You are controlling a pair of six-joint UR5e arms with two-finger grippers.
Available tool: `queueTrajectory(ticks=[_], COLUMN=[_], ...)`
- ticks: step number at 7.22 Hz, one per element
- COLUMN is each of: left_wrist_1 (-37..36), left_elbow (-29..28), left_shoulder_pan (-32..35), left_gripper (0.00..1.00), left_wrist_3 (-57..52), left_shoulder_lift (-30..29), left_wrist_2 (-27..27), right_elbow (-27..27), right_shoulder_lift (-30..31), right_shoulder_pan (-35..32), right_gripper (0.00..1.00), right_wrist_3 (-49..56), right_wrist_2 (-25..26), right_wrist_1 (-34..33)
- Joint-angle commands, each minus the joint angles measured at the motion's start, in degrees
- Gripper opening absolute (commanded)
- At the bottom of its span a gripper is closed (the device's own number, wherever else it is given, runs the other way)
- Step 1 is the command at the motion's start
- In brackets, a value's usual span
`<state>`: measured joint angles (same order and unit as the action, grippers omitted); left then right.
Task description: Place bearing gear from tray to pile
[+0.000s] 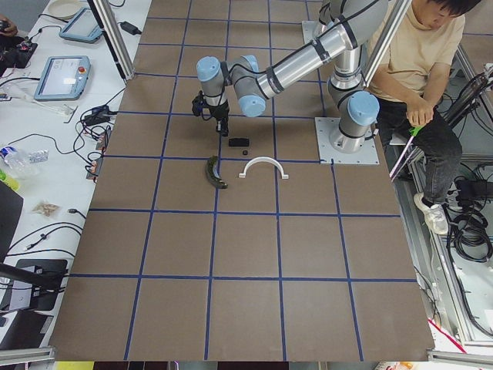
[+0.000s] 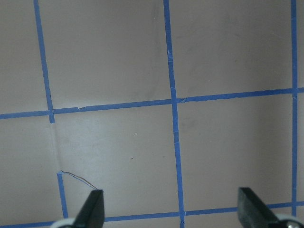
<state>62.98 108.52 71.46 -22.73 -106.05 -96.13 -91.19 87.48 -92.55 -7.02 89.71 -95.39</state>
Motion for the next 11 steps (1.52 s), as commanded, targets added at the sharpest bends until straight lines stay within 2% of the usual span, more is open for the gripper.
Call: queueTrajectory(ticks=[1, 4, 8, 9, 10, 11], left_wrist_1=[-1.53, -2.86, -3.30, -3.30, -3.30, -3.30], left_elbow=[3.36, 3.28, 3.90, 3.72, 3.98, 3.90], left_shoulder_pan=[-4.05, -4.41, -4.40, -4.40, -4.40, -4.40], left_gripper=[0.00, 0.00, 0.00, 0.75, 1.00, 1.00], left_wrist_3=[-2.67, -4.24, -4.26, -4.25, -4.25, -4.25], left_shoulder_lift=[0.84, -1.00, -1.79, -2.58, -2.85, -2.85], left_wrist_2=[0.16, 3.05, 4.02, 4.02, 4.02, 4.02], right_elbow=[-0.31, -1.18, -1.72, -1.72, -1.72, -1.72], right_shoulder_lift=[0.06, 0.06, 0.06, 0.06, 0.06, 0.06], right_shoulder_pan=[0.00, 0.00, 0.00, 0.00, 0.00, 0.00], right_gripper=[1.00, 1.00, 1.00, 1.00, 1.00, 1.00], right_wrist_3=[-0.01, 0.07, 0.07, 0.07, 0.07, 0.07], right_wrist_2=[-0.07, -0.07, -0.15, -0.15, -0.15, -0.15], right_wrist_1=[-0.24, -0.33, -0.50, -0.50, -0.50, -0.50])
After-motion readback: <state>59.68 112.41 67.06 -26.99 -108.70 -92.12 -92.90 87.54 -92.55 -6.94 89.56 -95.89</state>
